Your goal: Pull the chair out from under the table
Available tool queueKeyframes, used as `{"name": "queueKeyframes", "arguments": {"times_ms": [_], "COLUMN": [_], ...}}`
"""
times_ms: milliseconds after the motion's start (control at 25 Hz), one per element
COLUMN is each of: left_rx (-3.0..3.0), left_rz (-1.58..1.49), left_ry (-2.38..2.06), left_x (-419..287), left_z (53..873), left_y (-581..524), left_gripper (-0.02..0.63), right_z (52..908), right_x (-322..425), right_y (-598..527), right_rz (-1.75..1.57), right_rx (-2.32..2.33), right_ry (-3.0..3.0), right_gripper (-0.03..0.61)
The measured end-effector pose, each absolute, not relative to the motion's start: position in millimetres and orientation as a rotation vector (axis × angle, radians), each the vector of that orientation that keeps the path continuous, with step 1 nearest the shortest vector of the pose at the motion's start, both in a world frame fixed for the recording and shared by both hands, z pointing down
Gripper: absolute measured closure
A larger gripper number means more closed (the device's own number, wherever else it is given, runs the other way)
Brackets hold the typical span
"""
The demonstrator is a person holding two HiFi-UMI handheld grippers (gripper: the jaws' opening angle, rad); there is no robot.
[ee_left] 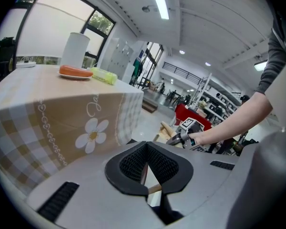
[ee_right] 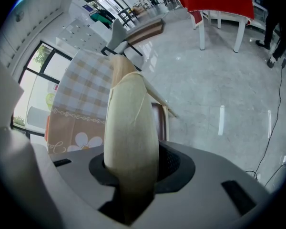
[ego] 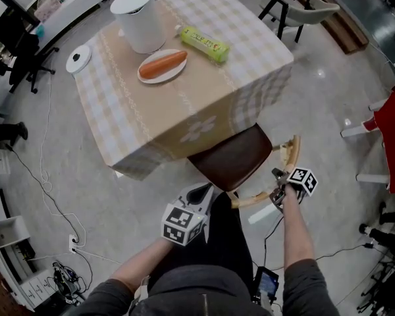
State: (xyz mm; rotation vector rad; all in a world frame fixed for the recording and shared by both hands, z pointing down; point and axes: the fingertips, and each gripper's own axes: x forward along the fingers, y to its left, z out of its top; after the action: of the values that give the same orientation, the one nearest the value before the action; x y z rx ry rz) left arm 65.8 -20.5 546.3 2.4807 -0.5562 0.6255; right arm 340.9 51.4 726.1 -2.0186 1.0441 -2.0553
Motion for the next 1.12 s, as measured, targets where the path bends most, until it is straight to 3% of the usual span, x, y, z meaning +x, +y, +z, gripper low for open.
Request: {"name": "queueKeyframes", "arguments": {"times_ms": [1120], "left_rx": [2.463], "left_rz": [0.672], "left_ry": [-0.499], "left_x": [104.4], "left_z": [562.3], "left_y": [-1.7], "left_gripper": [0.604], "right_z": [729.5], "right_x": [390.6], "right_y": [103.8], "right_rz": [-2.058], "right_rx": [-2.034], "right_ry": [1.057], "right_gripper": [0.445]}}
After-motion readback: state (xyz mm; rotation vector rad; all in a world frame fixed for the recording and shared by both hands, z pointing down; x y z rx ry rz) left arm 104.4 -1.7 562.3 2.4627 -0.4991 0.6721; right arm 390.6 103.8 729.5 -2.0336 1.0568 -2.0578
